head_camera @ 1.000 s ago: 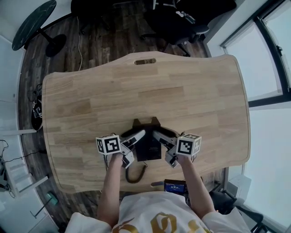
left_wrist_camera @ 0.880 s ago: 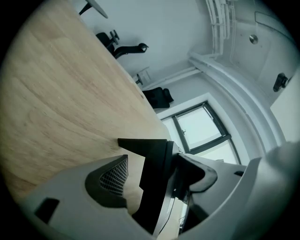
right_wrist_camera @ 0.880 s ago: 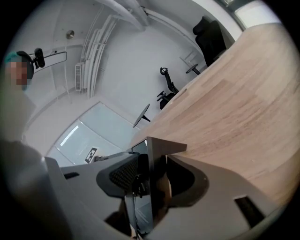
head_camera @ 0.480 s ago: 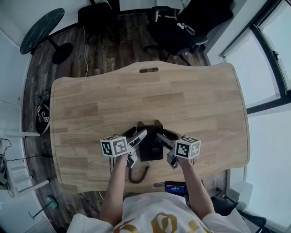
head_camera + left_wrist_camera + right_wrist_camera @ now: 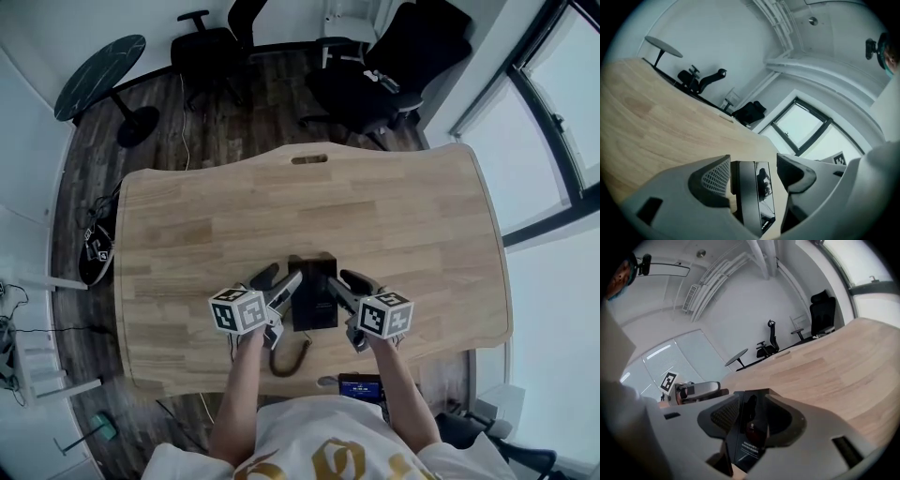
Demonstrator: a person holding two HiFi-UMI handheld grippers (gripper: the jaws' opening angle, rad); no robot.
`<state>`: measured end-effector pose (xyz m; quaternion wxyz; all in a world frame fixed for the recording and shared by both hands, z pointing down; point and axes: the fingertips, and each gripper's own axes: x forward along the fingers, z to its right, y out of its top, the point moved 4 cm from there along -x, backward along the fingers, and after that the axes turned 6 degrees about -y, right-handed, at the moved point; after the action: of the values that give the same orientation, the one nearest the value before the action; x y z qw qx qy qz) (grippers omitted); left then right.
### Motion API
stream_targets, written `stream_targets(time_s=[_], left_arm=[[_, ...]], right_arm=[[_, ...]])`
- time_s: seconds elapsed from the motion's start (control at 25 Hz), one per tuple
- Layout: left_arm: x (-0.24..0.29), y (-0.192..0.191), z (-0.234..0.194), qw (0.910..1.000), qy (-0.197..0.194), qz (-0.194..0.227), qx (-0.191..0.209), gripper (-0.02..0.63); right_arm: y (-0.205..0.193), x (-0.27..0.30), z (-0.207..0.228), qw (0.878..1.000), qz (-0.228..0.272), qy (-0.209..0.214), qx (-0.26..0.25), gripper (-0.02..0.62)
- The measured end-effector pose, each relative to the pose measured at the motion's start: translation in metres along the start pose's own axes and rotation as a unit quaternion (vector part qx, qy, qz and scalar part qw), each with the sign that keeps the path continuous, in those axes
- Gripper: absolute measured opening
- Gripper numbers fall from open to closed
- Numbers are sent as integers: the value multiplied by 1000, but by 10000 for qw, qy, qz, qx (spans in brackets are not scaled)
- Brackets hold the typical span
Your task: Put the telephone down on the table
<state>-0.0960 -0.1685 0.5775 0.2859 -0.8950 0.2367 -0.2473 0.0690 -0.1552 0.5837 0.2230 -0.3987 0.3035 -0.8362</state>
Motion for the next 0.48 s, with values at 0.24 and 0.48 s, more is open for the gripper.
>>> stream_targets(time_s=[0.24,0.48], left_arm=[[-16,2,25,9915,340,-263,1230,116],[-27,-1,40,9799,688,-531,1793,17]], right_arm=[[12,-18,-19,9986,428,-157,-254,97],[17,-40,-39,9957,692,-218,-570,25]])
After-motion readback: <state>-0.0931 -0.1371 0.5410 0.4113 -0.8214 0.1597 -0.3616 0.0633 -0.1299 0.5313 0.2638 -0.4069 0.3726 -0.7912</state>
